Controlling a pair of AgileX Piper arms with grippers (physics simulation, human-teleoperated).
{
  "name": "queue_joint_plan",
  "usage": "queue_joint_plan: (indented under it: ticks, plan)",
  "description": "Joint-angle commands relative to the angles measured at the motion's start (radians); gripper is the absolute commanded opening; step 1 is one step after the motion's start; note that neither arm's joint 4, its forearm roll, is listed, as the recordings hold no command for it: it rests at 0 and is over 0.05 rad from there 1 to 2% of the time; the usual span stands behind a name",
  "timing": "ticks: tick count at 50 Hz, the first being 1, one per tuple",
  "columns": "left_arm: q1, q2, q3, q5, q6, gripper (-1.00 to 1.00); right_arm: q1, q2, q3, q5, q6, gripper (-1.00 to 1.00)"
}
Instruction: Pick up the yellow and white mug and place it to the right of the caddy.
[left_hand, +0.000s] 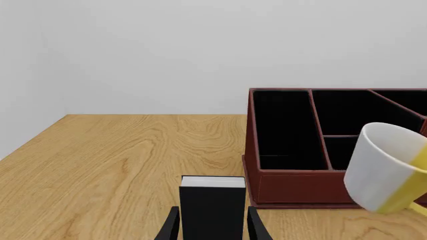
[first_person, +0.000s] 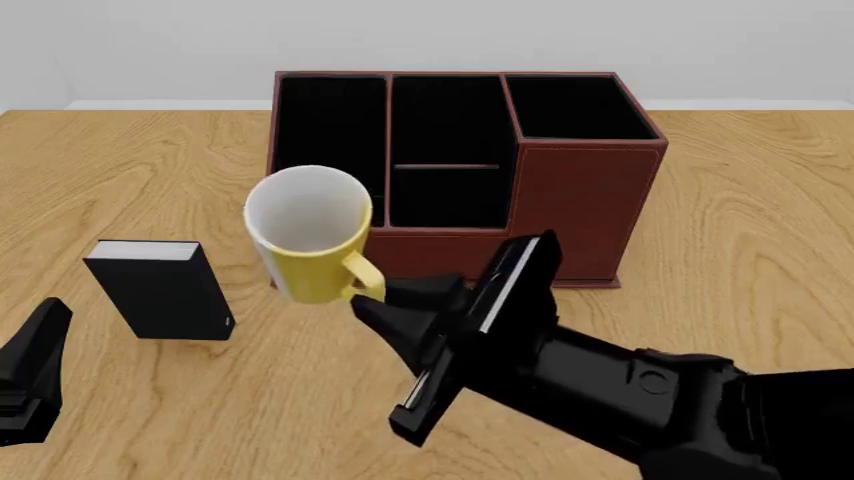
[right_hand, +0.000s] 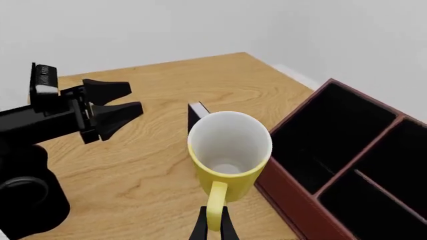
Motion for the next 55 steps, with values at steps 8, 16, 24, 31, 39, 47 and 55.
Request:
queue_joint_plan:
  ticks: [8, 16, 24, 31, 39, 47, 55]
  plan:
    - [0.0, 0.0, 0.0, 0.0, 0.0, 1.0, -0.013, -0.134, 0.003, 0.097, 0.015, -1.0]
    - [0.0, 0.0, 0.0, 0.0, 0.0, 1.0, -0.018, -0.176, 0.011, 0.123, 0.019, -1.0]
    - [0.0, 0.0, 0.0, 0.0, 0.0, 1.0, -0.026, -0.217, 0.018, 0.145, 0.018, -1.0]
    - [0.0, 0.0, 0.0, 0.0, 0.0, 1.0, -0.027, -0.219, 0.02, 0.147, 0.017, -1.0]
    - [0.0, 0.0, 0.0, 0.0, 0.0, 1.0, -0.026, -0.244, 0.017, 0.168, 0.023, -1.0]
    - [0.0, 0.0, 0.0, 0.0, 0.0, 1.0, -0.038, -0.291, 0.026, 0.196, 0.018, -1.0]
    - [0.0, 0.0, 0.0, 0.0, 0.0, 1.0, -0.049, -0.325, 0.032, 0.217, 0.019, -1.0]
